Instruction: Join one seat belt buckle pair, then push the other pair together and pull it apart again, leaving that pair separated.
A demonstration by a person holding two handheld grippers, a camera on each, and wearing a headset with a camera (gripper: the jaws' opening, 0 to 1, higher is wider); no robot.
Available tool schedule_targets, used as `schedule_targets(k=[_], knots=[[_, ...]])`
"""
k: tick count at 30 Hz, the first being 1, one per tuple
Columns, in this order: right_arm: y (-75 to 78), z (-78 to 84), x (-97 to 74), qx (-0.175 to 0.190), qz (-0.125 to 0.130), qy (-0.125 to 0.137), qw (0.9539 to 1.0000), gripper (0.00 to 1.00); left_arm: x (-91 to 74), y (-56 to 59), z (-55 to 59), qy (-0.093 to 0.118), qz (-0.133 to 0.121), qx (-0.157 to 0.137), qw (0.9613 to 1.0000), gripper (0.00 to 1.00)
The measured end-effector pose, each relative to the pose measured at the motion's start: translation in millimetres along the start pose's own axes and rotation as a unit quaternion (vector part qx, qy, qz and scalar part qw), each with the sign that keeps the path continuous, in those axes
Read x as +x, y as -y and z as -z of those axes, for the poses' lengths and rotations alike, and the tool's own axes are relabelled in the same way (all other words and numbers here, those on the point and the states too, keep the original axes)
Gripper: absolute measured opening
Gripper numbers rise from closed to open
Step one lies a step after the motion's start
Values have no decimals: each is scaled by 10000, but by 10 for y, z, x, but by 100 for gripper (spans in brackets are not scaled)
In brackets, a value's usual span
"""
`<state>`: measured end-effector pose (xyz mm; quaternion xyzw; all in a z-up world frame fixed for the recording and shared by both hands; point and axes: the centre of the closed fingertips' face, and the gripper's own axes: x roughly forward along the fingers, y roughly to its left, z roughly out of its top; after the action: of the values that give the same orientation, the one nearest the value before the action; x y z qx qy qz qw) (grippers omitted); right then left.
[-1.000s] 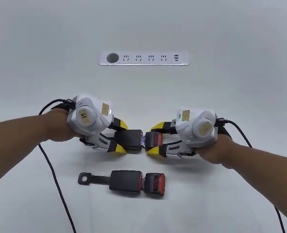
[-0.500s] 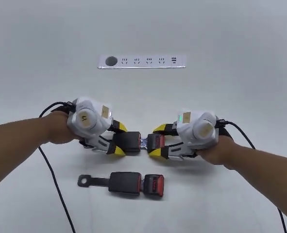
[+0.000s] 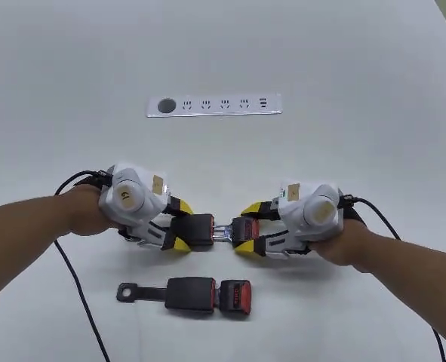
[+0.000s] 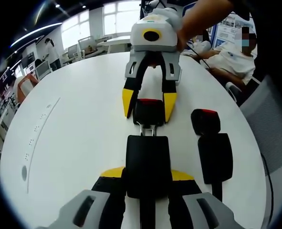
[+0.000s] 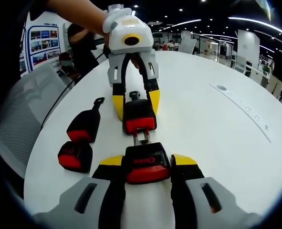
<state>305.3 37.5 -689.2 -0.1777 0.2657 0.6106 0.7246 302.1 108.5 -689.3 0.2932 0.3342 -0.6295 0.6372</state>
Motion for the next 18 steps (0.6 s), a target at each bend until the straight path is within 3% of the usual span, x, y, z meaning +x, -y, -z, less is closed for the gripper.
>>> schedule_targets(k=[18], knots=[[39, 235, -336, -11, 23, -69, 10000, 35, 2, 4, -9, 8, 20, -6, 10000, 34]])
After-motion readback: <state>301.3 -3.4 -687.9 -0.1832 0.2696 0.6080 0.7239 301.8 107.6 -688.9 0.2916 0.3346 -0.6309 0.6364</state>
